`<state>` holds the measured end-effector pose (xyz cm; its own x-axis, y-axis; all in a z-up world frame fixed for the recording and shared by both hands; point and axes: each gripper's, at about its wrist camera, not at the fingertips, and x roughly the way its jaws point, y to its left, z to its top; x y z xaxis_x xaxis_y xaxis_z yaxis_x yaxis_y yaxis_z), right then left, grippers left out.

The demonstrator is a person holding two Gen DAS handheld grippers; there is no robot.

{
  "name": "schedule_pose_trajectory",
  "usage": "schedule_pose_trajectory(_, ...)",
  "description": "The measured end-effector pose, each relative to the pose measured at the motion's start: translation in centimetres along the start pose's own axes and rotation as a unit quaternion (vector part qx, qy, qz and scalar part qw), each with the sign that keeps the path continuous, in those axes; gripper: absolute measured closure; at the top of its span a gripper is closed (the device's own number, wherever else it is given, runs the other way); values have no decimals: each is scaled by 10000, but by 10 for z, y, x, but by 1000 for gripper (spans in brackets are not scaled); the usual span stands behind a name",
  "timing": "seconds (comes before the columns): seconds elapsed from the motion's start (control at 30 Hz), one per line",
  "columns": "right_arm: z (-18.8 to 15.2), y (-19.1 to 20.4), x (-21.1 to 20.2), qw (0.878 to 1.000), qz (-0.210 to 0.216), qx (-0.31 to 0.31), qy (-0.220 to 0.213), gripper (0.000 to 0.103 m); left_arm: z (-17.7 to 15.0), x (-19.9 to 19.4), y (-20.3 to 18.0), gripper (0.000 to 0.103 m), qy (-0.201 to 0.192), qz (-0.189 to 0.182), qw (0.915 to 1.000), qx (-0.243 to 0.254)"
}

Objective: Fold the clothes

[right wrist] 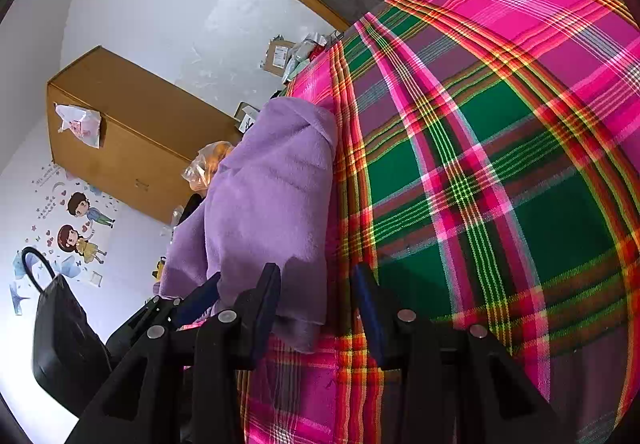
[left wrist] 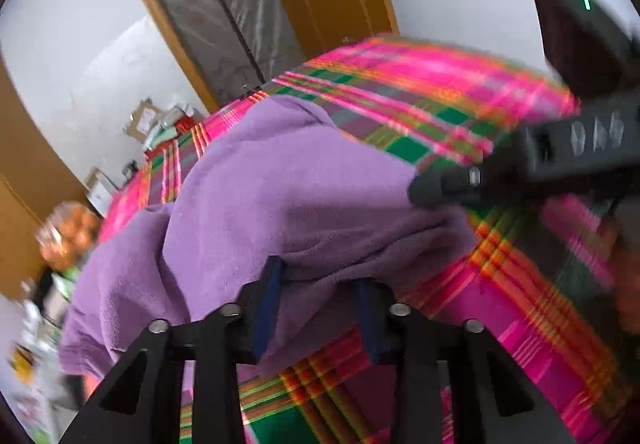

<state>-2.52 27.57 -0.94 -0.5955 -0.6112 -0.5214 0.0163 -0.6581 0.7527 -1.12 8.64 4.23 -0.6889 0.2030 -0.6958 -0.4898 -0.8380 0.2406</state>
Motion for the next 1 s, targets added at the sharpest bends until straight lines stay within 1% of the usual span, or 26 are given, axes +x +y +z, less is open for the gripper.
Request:
schedule_pose_trajectory(0.03,0,-1,-1,10000,14,11,-5,65,3,-3,7,93,-86,-73,9997,-214)
schedule_pose_trajectory(0.17,0,-4,-5,10000,41,43,-22,64,14,-18,36,97,-451,-204,9943,-944)
schedule_pose_trajectory(0.33,-1,-6,-8,10000,0,13,-8,64,20,-33,69,97,-812,-97,9850,-1523)
schedule_pose_trajectory(0.53,-7,1,-7,9996,-207,-167,-10,64,19,-44,101,98,-1072,179,9752,-1930)
schedule_pose_trajectory(0.67,-9,14,-1,9986,-361,-375,50,64,15,-49,120,98,-1182,324,9684,-2171)
schedule_pose_trajectory(0.83,-10,33,9,9956,-560,-728,163,64,8,-48,139,98,-1229,544,9602,-2450)
schedule_pose_trajectory(1.0,-6,45,18,9930,-717,-927,173,62,-3,-47,159,98,-1192,738,9507,-2767)
